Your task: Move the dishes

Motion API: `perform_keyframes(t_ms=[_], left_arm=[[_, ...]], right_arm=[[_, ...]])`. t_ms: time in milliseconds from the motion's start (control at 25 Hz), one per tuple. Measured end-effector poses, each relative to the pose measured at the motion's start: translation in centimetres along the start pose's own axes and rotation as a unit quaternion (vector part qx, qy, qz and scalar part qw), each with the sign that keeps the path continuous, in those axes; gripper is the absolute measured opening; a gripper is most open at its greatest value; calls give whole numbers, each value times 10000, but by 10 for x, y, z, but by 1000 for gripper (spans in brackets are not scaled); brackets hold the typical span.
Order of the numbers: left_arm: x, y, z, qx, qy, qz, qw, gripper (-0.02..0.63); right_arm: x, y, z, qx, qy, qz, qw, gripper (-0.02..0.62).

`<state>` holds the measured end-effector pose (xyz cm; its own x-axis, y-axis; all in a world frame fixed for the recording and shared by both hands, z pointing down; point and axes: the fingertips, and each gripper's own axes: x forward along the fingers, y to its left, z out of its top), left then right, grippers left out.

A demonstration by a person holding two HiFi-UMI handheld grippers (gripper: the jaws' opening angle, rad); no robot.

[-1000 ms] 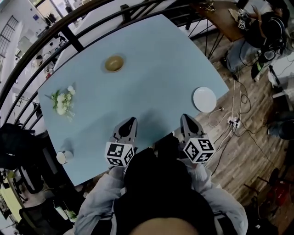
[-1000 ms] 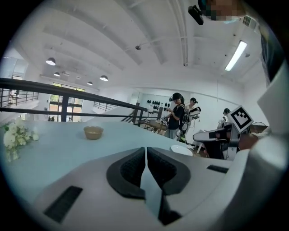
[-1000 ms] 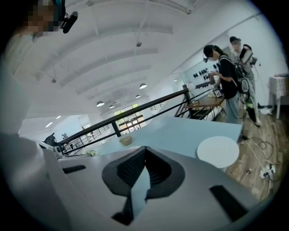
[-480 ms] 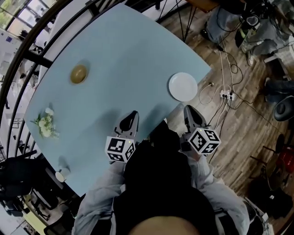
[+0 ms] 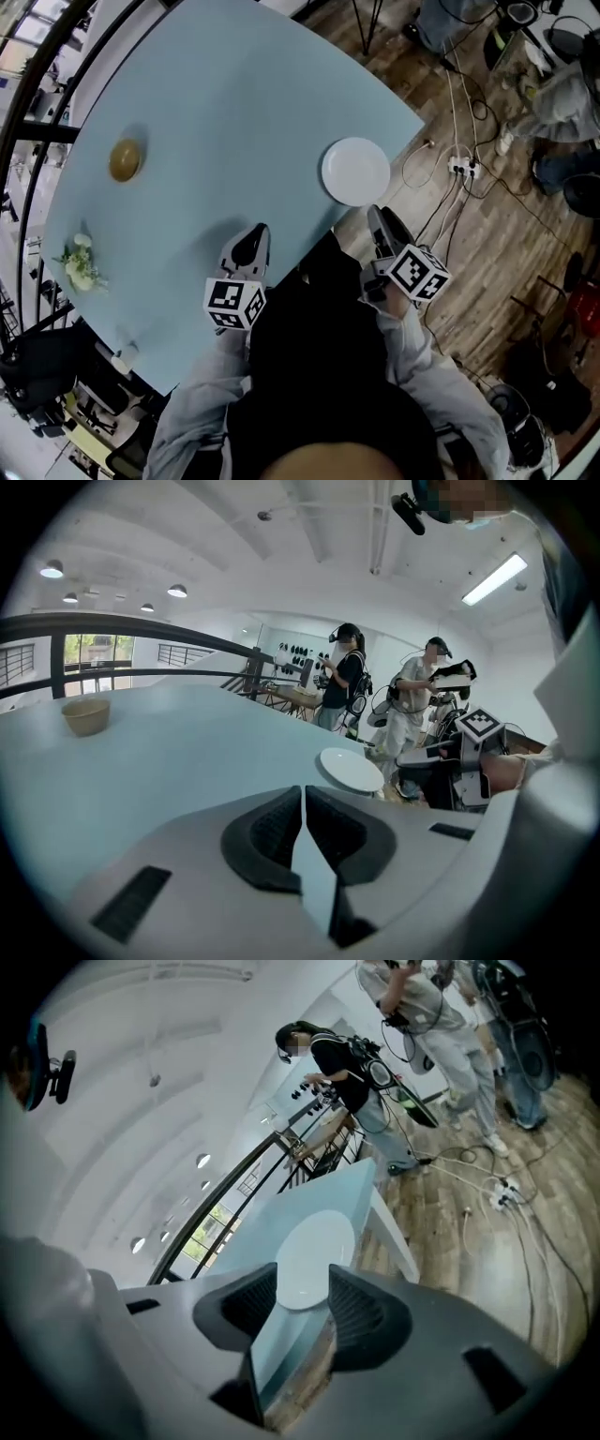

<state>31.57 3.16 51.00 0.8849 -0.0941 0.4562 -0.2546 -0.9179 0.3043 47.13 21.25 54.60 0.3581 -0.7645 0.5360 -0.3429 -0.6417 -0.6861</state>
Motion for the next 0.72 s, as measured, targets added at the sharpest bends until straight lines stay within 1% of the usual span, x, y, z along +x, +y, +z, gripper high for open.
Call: perform_keyframes(t_ms=[120,240,360,480,680,720], left_arm=[[9,3,-5,-97,110,180,9997,28],[15,3,-9,-166,200,289,9992,28],[21,2,-10,-268,301,384,9984,28],[27,1,-11,-356,338,477,9977,28],[31,3,-14,-505,360,578,9964,28],[30,3,-15,-527,357,600,9962,28]], right_arm=[[15,-14,4,331,142,28,9993,187],[30,-24,12,523,232,24,9984,193],[41,-32,18,722,338,120,9967,193],[51,-42,23,844,443,89,9954,192],[60,-46,22,1087,583,180,9922,154],[59,-46,21,1085,605,171,9921,128]])
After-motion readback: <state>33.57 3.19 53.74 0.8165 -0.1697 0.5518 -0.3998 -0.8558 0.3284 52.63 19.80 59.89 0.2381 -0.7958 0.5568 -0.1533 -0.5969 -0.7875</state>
